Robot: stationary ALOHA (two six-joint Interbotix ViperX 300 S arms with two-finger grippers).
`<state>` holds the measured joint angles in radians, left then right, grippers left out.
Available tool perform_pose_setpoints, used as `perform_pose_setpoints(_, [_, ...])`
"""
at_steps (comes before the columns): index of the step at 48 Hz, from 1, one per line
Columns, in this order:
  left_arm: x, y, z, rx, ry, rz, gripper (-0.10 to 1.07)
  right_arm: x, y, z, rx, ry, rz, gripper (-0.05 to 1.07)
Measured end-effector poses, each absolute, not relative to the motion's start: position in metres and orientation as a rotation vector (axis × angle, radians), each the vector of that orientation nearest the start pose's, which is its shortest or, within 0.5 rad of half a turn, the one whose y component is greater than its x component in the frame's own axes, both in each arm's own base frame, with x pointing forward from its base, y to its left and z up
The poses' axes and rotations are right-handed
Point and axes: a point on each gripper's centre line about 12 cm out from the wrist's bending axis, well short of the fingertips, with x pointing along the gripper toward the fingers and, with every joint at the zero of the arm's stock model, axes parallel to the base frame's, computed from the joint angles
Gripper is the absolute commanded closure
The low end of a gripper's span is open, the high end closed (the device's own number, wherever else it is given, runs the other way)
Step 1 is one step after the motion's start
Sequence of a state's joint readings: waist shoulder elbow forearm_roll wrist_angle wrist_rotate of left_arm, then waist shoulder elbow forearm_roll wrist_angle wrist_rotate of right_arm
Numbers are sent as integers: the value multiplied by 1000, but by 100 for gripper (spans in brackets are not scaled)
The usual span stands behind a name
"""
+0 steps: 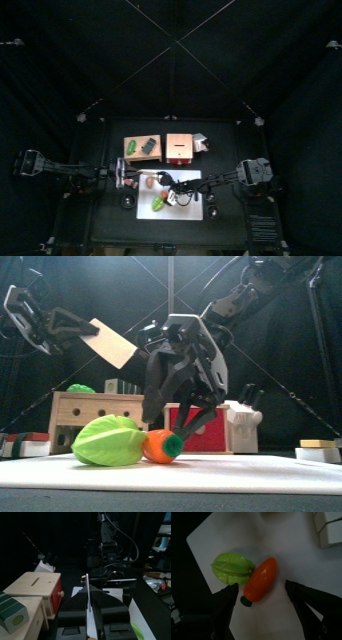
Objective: Reorient right arm
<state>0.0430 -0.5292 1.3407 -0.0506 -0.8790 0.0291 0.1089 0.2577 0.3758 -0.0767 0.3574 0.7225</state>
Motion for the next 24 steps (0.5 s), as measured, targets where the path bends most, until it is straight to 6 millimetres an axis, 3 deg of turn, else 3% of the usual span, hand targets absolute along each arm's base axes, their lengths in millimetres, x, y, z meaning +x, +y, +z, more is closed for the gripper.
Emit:
perform_pose_setpoints(5, [222,14,201,-7,-36,84,55,435,41,129,482,981,-294,1])
perform_pose_setpoints(17, [221,16,194,-20,19,95,55,433,46,165,457,890,-284,1])
perform_pose_setpoints(24, [221,18,193,-20,20,103,55,432,51,166,480,886,-288,1])
